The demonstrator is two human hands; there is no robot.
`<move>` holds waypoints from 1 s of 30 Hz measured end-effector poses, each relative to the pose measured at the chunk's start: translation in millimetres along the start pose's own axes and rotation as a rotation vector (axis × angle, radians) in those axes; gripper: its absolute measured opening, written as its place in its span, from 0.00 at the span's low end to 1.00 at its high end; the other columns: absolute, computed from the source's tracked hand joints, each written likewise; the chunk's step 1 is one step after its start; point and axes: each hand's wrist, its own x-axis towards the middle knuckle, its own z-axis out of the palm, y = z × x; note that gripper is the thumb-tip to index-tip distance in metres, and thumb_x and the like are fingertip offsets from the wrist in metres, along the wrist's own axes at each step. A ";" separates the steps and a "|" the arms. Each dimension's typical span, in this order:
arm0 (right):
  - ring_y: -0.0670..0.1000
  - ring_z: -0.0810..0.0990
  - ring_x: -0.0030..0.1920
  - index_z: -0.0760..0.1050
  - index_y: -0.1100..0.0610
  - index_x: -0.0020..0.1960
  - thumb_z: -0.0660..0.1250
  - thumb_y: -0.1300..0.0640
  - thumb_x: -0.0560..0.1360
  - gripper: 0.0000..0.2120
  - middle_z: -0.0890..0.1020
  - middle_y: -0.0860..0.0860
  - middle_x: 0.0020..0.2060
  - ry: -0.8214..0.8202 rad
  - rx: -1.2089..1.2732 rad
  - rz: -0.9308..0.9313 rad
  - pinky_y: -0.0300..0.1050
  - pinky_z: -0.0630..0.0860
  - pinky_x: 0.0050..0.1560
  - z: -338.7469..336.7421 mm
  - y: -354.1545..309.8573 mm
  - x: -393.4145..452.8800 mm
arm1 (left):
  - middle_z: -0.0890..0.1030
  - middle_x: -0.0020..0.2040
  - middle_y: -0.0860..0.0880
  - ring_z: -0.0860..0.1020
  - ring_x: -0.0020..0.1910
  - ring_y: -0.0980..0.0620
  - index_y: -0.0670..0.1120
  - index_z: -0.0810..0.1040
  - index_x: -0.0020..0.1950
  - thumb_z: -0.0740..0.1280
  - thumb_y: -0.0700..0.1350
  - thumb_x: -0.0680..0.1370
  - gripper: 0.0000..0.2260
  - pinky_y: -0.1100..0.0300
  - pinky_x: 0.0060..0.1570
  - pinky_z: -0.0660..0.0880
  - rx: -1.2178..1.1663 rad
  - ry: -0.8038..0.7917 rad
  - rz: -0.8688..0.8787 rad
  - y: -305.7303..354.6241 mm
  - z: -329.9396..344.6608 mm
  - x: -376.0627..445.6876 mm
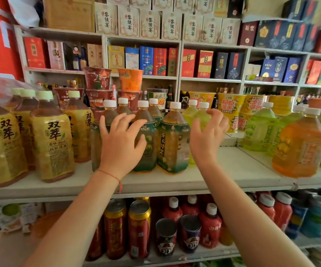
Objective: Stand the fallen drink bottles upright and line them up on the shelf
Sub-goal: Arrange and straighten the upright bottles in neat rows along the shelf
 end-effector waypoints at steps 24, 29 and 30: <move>0.52 0.75 0.58 0.62 0.53 0.70 0.81 0.44 0.65 0.42 0.73 0.52 0.61 -0.803 0.089 0.088 0.43 0.74 0.48 -48.1 109.7 105.0 | 0.62 0.79 0.48 0.59 0.78 0.50 0.47 0.58 0.80 0.63 0.49 0.83 0.27 0.54 0.75 0.57 -0.571 -0.141 -0.429 195.2 113.0 43.5; 0.60 0.70 0.66 0.60 0.55 0.72 0.78 0.44 0.69 0.41 0.68 0.58 0.66 -0.651 -0.149 0.046 0.54 0.73 0.58 -57.3 135.8 129.4 | 0.55 0.81 0.43 0.56 0.80 0.44 0.46 0.50 0.83 0.63 0.50 0.82 0.33 0.45 0.78 0.56 -0.472 -0.270 -0.631 197.8 143.3 53.0; 0.61 0.69 0.67 0.59 0.56 0.72 0.77 0.45 0.70 0.40 0.68 0.59 0.67 -0.619 -0.200 0.050 0.55 0.74 0.59 -56.0 139.5 133.2 | 0.55 0.81 0.43 0.56 0.79 0.42 0.47 0.50 0.83 0.64 0.49 0.81 0.34 0.44 0.77 0.57 -0.452 -0.274 -0.651 197.8 147.3 55.0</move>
